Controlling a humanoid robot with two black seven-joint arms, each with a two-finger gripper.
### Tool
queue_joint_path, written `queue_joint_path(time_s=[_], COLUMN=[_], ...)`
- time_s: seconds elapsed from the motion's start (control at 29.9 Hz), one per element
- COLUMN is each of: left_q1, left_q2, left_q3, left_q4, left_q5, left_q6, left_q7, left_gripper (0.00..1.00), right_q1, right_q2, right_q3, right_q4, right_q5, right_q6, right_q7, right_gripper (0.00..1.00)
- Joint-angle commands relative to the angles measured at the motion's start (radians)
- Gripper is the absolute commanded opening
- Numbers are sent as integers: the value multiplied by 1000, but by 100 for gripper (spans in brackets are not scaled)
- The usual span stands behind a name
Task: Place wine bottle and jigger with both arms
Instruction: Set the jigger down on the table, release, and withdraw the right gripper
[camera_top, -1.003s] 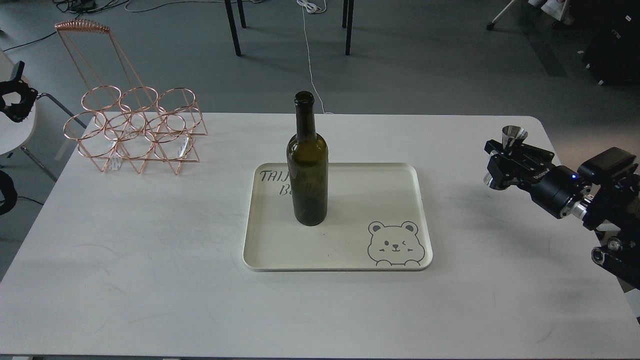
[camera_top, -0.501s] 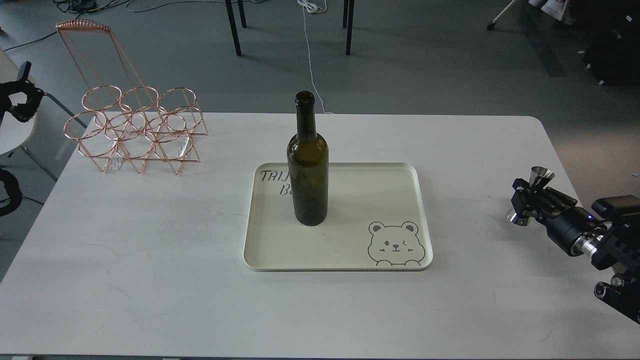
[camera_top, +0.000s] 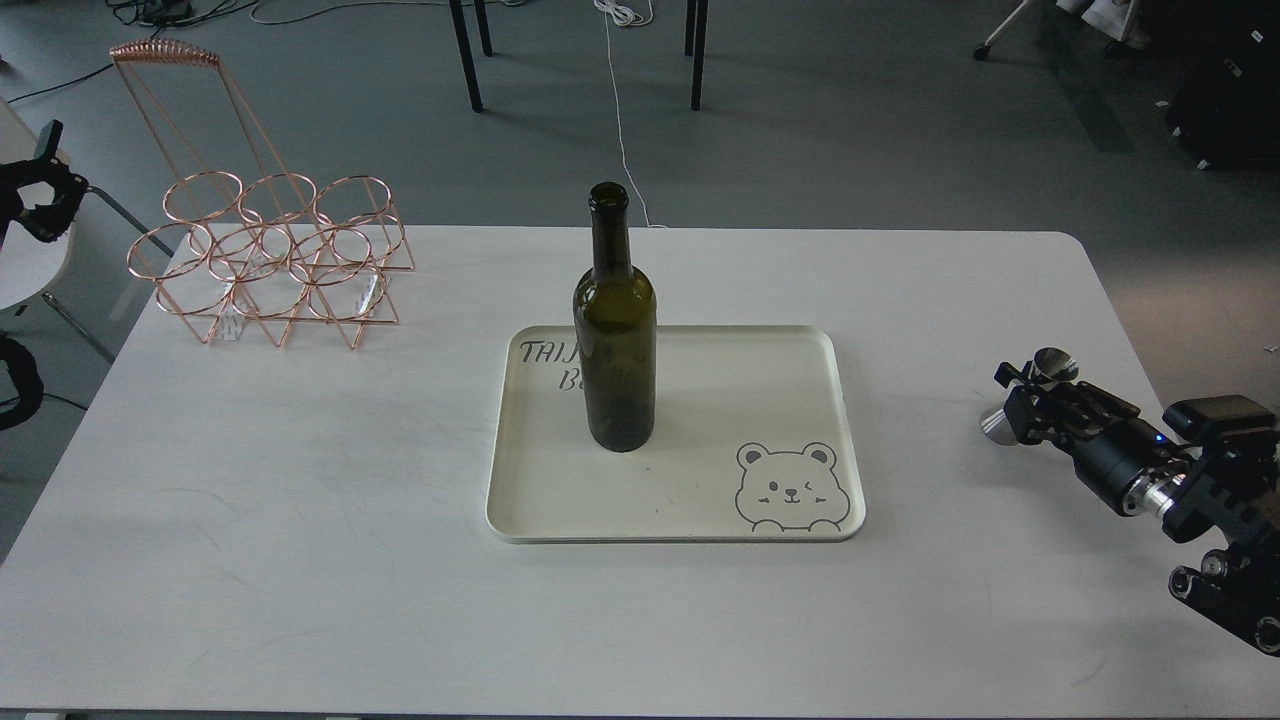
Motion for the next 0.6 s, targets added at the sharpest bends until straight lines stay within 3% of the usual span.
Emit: queue_joint_path(time_s=[0.0, 0.1, 0.27, 0.33, 0.4, 0.57], left_q1=[-1, -2, -4, -2, -4, -8], left_q2=[2, 5, 31, 51, 61, 138], left_q3=[-3, -3, -3, -1, -3, 6], left_q4=[0, -2, -24, -44, -58, -144], left_q5=[0, 0, 0, 0, 0, 21], left_q6=[0, 0, -11, -14, -15, -15], left_q7=[0, 0, 1, 3, 5, 12], left_gripper=[99, 99, 99, 99, 99, 99], right_q1=[-5, -28, -84, -102, -108, -93], right_q2=[-13, -33, -151, -179, -209, -292], right_q3=[-2, -2, -8, -7, 2, 12], right_q4=[7, 41, 162, 192, 217, 272], right_q5=[0, 0, 1, 11, 14, 124], right_q6=[0, 0, 0, 0, 0, 0], right_q7=[0, 0, 0, 0, 0, 0], right_gripper=[36, 40, 67, 69, 77, 79])
